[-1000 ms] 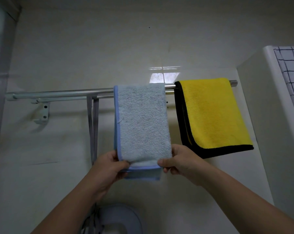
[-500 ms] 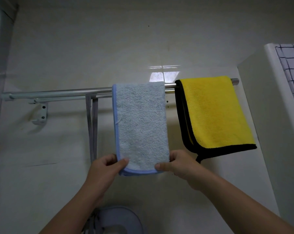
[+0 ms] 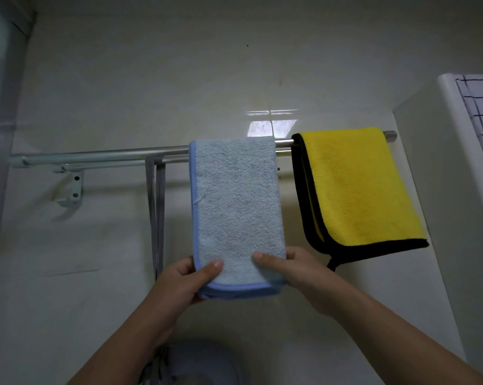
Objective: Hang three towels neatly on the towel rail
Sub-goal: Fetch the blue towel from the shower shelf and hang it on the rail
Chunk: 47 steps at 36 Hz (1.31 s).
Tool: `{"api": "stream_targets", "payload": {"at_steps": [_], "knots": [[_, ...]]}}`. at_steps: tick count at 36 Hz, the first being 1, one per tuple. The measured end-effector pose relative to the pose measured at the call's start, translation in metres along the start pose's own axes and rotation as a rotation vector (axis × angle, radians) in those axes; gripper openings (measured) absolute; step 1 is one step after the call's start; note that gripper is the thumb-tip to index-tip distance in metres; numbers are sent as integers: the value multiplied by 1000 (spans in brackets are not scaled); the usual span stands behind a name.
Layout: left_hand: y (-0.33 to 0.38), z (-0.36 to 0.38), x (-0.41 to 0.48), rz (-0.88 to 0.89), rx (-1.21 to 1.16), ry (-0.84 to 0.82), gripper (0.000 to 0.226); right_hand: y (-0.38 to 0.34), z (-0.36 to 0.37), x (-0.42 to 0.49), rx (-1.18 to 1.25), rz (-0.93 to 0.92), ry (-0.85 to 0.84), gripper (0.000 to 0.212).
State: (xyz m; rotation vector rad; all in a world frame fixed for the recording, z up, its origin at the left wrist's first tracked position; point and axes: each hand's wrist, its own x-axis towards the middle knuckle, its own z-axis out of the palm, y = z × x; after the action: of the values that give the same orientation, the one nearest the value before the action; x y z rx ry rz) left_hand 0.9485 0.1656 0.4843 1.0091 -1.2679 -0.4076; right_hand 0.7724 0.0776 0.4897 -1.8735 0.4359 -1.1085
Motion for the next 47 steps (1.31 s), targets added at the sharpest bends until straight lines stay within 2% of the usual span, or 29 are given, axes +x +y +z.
{"api": "stream_targets", "payload": {"at_steps": [4,8,11,13,16,21,25,27,30,35,42,47], "knots": [[-2,1,-2,0,-32,-38,18,2,-2,-4,16,-30,-21,47],[-10,3,-7,-36,-83,-26,34,4,-1,-6,63,-39,-33,37],[-13,6,-12,-31,-134,-9,38,7,2,-10,85,-59,-11,37],[-14,7,-14,-26,-137,26,36,7,4,-12,85,-69,21,43],[-15,11,-15,-36,-137,79,20,7,4,-14,88,-73,69,50],[-11,19,-15,-69,-162,82,13,6,6,-19,131,-53,152,32],[-10,20,-16,-82,-167,72,16,8,6,-21,188,-19,278,27],[-9,20,-16,-81,-164,67,13,8,4,-21,268,12,322,32],[-6,21,-18,-89,-173,45,8,9,1,-21,392,58,246,48],[3,23,-18,-59,-324,2,32,7,3,-22,373,17,42,42],[4,24,-21,-18,-362,-100,29,9,1,-23,383,-21,-17,40],[-3,22,-24,-10,-410,-105,29,17,3,-27,447,-45,-26,44]]}}
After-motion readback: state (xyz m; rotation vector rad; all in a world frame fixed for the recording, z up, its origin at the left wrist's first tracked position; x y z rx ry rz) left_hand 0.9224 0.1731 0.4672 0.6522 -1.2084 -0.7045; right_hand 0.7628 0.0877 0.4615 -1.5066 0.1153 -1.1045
